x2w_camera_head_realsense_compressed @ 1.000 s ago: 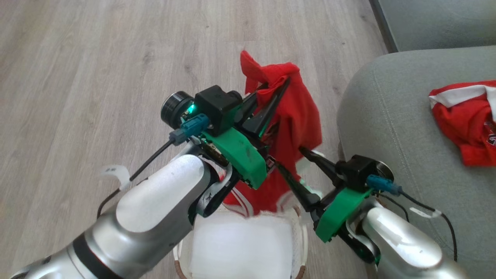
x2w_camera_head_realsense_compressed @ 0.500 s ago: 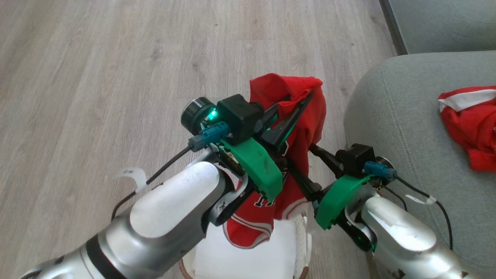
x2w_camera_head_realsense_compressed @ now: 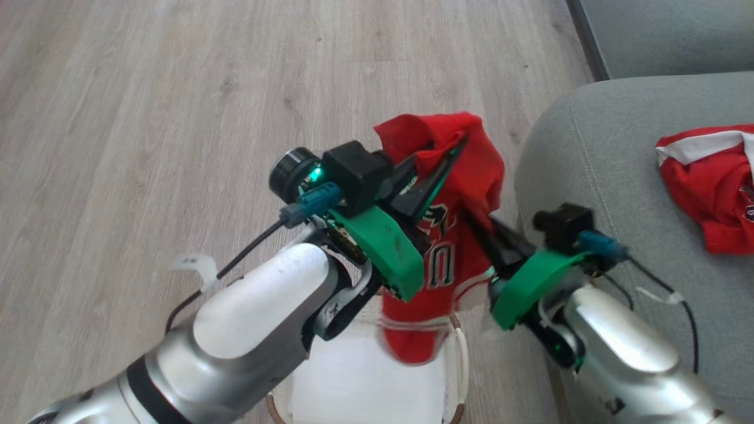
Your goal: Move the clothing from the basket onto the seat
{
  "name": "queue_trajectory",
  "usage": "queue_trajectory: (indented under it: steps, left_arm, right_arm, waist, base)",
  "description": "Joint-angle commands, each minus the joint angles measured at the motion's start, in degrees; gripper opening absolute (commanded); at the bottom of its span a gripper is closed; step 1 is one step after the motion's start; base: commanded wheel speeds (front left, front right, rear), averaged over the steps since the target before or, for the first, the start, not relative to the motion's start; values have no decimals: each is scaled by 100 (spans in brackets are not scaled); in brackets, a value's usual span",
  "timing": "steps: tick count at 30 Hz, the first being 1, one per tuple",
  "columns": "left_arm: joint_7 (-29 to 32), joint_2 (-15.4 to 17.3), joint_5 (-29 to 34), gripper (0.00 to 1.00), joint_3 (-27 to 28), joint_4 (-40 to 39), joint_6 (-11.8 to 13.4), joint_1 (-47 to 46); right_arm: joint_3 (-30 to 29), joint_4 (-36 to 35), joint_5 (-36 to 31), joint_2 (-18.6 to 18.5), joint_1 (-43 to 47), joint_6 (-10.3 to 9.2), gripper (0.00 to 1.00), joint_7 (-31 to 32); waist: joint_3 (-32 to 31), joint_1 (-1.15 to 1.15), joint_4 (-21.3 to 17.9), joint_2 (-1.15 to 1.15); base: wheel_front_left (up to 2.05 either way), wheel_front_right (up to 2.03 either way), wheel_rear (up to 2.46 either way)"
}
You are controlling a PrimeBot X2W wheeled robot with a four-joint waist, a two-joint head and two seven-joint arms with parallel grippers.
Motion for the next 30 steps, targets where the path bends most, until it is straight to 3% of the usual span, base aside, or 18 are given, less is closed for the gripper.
queue_trajectory:
  steps: [1,13,22,24,25,30]
  left_arm:
    - [-58,130,-35,0,314,-111,46,-301]
    - [-288,384,-193,0,378,17,229,276]
    - [-591,89,-256,0,137,317,154,696]
    - [-636,32,-268,72,110,359,95,701]
    - [-652,13,-268,100,104,381,85,702]
    - [-670,-6,-250,100,58,471,68,698]
  right_arm:
    - [-145,-231,90,-4,-51,-1,0,-37]
    - [-1417,-1246,12,-229,530,-1,0,-37]
    - [-2146,-1909,172,-347,839,-1,0,-37]
    - [-2276,-2018,146,-386,875,-1,0,-37]
    - [-2339,-2062,125,-408,889,-1,0,-37]
    - [-2691,-2319,28,-525,924,-1,0,-37]
  waist:
    - [-2,0,-20,0]
    - [3,0,-249,0]
    - [5,0,-466,0]
    - [-3,0,-525,0]
    - [-7,0,-555,0]
    - [-25,0,-752,0]
  base:
    - [0,0,0]
    - [0,0,0]
    - [0,0,0]
    - [0,0,0]
    - [0,0,0]
    - [0,0,0]
